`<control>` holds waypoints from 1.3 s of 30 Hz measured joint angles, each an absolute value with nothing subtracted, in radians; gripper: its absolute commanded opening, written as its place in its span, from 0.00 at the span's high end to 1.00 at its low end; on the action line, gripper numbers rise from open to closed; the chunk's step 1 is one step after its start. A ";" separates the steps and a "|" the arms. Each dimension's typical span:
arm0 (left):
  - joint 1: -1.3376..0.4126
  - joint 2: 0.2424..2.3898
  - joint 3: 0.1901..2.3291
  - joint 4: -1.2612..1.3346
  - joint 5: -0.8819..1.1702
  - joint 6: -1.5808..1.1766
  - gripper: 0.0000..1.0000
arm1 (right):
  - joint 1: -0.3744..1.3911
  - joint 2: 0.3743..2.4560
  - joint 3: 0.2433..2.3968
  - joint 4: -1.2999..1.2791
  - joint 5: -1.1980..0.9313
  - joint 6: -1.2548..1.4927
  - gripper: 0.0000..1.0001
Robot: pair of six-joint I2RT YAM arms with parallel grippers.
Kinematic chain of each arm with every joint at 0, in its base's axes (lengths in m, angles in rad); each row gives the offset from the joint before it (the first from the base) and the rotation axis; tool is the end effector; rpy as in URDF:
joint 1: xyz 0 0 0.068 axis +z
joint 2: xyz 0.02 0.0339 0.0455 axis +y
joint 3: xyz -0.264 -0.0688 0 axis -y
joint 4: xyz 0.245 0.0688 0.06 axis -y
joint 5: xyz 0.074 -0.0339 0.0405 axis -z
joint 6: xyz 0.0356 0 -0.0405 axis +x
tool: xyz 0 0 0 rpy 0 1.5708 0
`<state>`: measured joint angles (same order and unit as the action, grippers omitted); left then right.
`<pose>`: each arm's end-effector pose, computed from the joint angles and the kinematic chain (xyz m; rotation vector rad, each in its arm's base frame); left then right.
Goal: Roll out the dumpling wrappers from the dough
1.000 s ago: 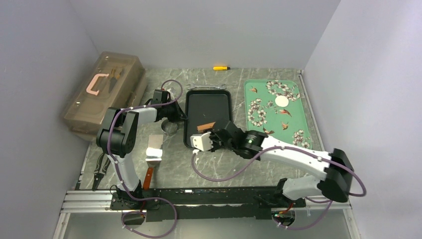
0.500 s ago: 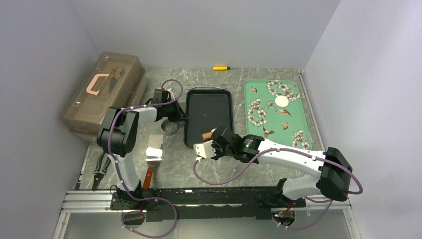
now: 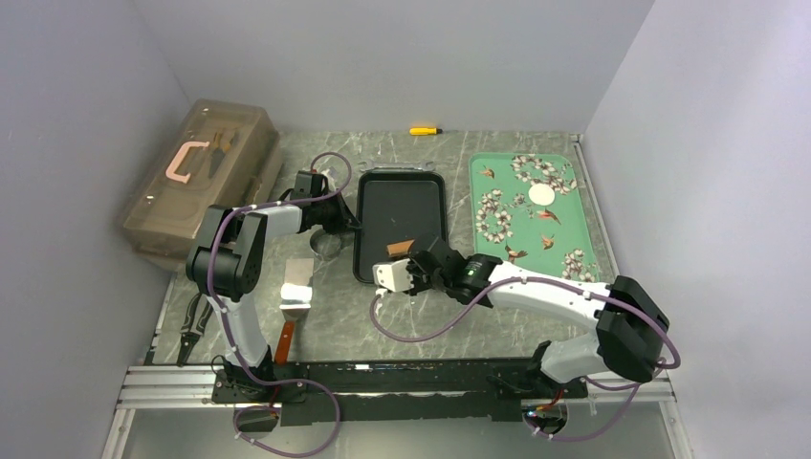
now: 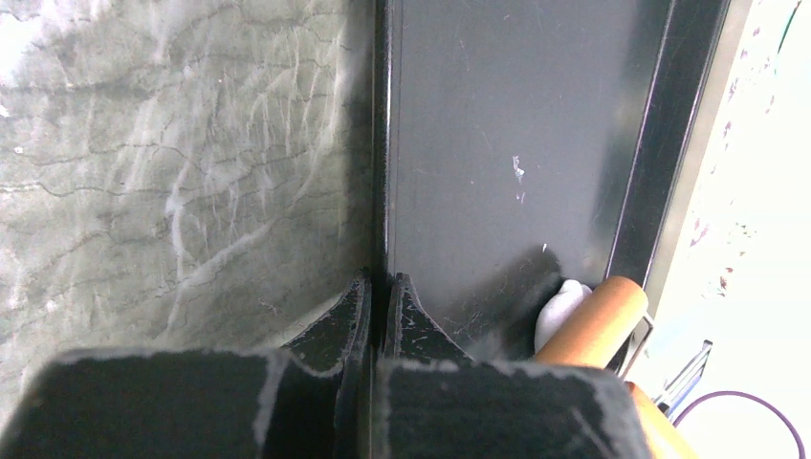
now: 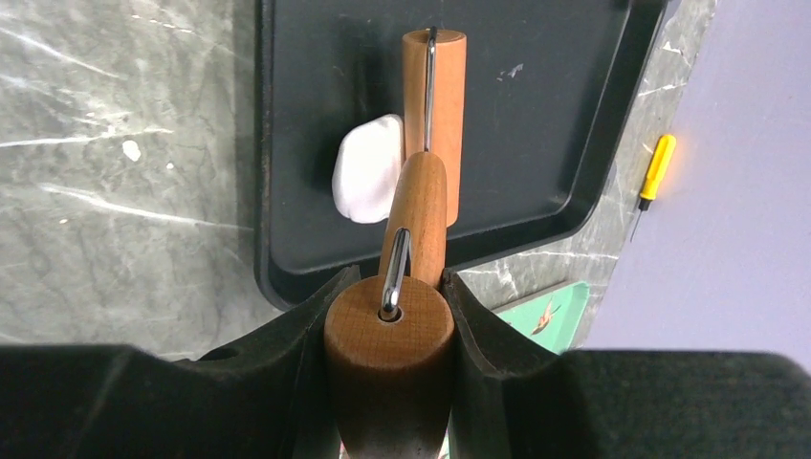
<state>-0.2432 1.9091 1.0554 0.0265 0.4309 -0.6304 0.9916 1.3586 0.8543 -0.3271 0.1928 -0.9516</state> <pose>0.3709 -0.1073 0.1390 -0.2710 2.4888 -0.9061 0.1597 0.2317 0.2252 -1.9239 1.4225 -0.2126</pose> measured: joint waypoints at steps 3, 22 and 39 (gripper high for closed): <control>-0.243 1.909 1.055 0.027 0.431 -0.630 1.00 | 0.971 1.381 0.854 -0.295 0.182 -0.962 1.00; -0.244 1.909 1.056 0.027 0.430 -0.628 1.00 | 0.884 1.518 0.963 -0.237 0.174 -0.984 1.00; -0.244 1.909 1.056 0.026 0.430 -0.625 1.00 | 1.067 1.256 0.953 -0.537 0.223 -0.894 1.00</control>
<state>-0.2436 1.9091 1.0561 0.0261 0.4301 -0.6247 1.0668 1.2564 0.9535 -0.5365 0.2226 -0.8944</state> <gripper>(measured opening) 0.036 0.369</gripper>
